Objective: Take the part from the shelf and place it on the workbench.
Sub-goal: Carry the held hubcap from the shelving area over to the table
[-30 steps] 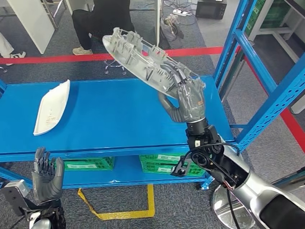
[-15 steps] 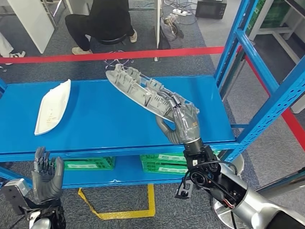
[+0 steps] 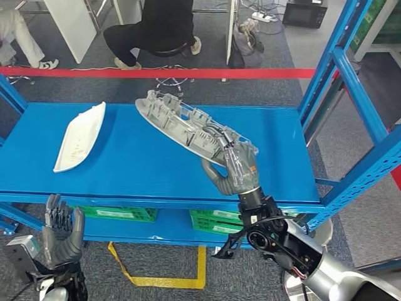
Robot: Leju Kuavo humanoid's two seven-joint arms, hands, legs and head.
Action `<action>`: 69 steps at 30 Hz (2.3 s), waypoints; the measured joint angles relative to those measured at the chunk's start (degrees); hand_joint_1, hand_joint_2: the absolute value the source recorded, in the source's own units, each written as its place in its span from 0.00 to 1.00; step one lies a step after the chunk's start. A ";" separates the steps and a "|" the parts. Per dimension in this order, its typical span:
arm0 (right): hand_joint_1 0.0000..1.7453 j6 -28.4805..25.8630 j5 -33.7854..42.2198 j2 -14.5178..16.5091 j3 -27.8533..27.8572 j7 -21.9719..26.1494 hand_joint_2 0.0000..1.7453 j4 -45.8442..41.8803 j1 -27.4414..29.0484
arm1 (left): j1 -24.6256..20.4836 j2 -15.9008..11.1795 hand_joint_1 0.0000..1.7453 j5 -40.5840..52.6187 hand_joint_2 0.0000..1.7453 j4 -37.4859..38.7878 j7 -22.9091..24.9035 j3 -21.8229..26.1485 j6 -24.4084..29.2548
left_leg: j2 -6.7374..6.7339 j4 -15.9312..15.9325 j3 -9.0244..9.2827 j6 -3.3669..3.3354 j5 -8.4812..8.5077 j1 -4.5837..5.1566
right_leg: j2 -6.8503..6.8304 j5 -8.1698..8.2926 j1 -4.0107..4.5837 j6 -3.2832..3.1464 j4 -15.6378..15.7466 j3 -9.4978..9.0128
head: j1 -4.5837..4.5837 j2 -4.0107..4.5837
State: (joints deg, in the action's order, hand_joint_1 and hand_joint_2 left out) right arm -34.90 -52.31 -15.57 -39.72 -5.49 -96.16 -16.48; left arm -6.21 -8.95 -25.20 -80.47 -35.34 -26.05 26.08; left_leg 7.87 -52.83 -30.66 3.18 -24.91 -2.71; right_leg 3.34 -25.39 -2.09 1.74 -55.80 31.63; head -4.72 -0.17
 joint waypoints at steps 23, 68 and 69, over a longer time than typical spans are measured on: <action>1.00 3.52 -4.08 0.14 -0.23 -0.45 1.00 -3.03 -0.56 | 0.16 -0.37 0.00 0.17 1.00 -0.60 -0.02 -0.03 -0.51 | -6.21 -0.73 -1.61 -3.67 1.43 1.99 | -3.53 -7.21 0.99 0.09 -16.80 8.06 | -0.05 0.00; 1.00 15.58 -2.54 -0.89 -8.87 1.58 1.00 -16.41 -8.73 | 0.86 -0.58 0.00 -0.87 1.00 -1.23 -1.03 -0.79 2.11 | -7.17 -19.18 -11.98 -1.13 -5.42 2.26 | -3.54 0.22 1.49 -2.87 0.30 0.23 | 0.49 0.00; 1.00 15.58 -2.49 -0.89 -9.02 1.59 1.00 -16.43 -8.74 | 0.94 -0.61 0.00 -0.87 1.00 -1.23 -1.02 -0.85 2.15 | -7.25 -18.76 -11.90 -1.21 -4.62 2.26 | -3.69 0.21 1.55 -2.88 0.30 0.21 | 0.51 0.00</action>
State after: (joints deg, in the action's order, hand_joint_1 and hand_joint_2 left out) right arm -19.32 -54.81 -16.46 -48.74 -3.90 -112.60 -25.23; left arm -5.27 -9.56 -26.08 -81.71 -36.36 -26.90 28.23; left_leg 0.62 -71.59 -42.56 1.97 -29.53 -0.45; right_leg -0.35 -25.18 -0.55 -1.14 -55.50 31.84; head -4.21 -0.17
